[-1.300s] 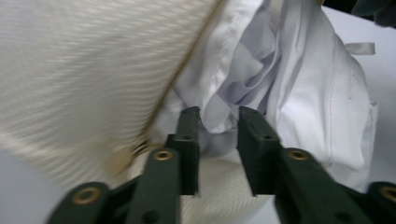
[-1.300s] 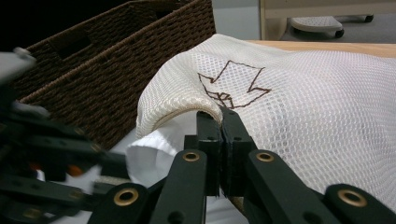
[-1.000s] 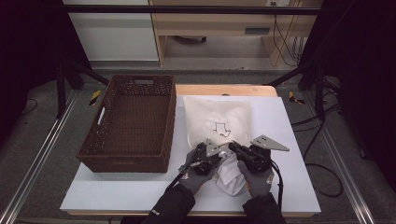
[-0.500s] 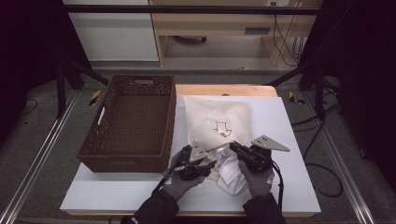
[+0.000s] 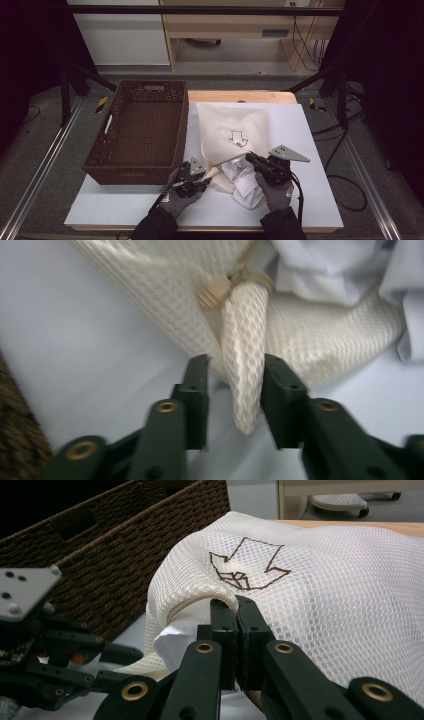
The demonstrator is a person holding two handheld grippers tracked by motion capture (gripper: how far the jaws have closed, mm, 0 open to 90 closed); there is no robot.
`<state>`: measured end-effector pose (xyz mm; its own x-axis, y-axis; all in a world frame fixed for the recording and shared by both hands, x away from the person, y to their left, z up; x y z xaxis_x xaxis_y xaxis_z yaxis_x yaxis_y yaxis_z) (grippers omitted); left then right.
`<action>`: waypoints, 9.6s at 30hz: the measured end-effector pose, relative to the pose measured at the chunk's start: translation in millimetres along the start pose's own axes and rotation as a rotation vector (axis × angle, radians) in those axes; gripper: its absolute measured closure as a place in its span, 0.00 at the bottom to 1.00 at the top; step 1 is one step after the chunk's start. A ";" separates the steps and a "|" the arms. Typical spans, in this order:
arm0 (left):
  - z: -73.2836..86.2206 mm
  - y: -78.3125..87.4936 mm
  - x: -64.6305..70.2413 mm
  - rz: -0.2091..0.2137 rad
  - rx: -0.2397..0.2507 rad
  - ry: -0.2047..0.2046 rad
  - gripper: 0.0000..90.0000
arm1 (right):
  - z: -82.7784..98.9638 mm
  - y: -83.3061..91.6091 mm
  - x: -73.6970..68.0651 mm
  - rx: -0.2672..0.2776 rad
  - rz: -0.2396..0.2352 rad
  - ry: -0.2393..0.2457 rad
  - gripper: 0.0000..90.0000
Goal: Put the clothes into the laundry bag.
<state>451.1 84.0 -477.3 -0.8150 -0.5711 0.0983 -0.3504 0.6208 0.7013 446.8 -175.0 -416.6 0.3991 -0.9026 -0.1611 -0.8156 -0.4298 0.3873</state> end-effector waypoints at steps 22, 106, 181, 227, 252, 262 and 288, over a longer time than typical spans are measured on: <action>36.2 16.3 8.5 0.043 0.070 0.011 0.93 | 4.3 2.4 -8.2 0.001 0.081 0.082 0.51; 31.6 9.8 5.1 0.027 0.099 0.033 0.74 | 51.7 -13.9 -27.2 -0.208 0.143 0.125 0.42; 38.0 42.2 2.1 0.032 0.139 0.109 0.91 | 59.0 27.1 36.8 -0.251 0.264 0.054 0.90; 47.0 31.9 7.2 0.044 0.096 0.061 0.93 | 49.3 -68.3 -48.6 -0.300 0.226 0.149 0.95; 42.6 41.5 6.5 0.052 0.138 0.067 0.66 | 39.4 -47.1 -36.9 -0.181 0.131 0.132 0.72; 42.2 41.9 6.0 0.067 0.134 0.092 0.75 | 30.1 14.6 -13.2 -0.091 0.169 0.109 0.65; 40.7 43.3 3.7 0.079 0.108 0.092 0.92 | 48.5 -2.8 -14.5 -0.233 0.151 0.154 0.92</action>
<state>414.1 130.6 -475.2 -0.7982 -0.5617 0.2177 -0.3385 0.7171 0.6093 422.9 -161.8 -459.3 0.3540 -0.9341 0.0462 -0.7594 -0.2582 0.5971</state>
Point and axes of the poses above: each handheld gripper's, and its own axes: y roughly backward along the jaws, z roughly out of its underside, x roughly to its right, the point moved 1 cm from there along -y, roughly forward along the jaws, and after that the axes turned 9 degrees about z, right-handed, at the moved point
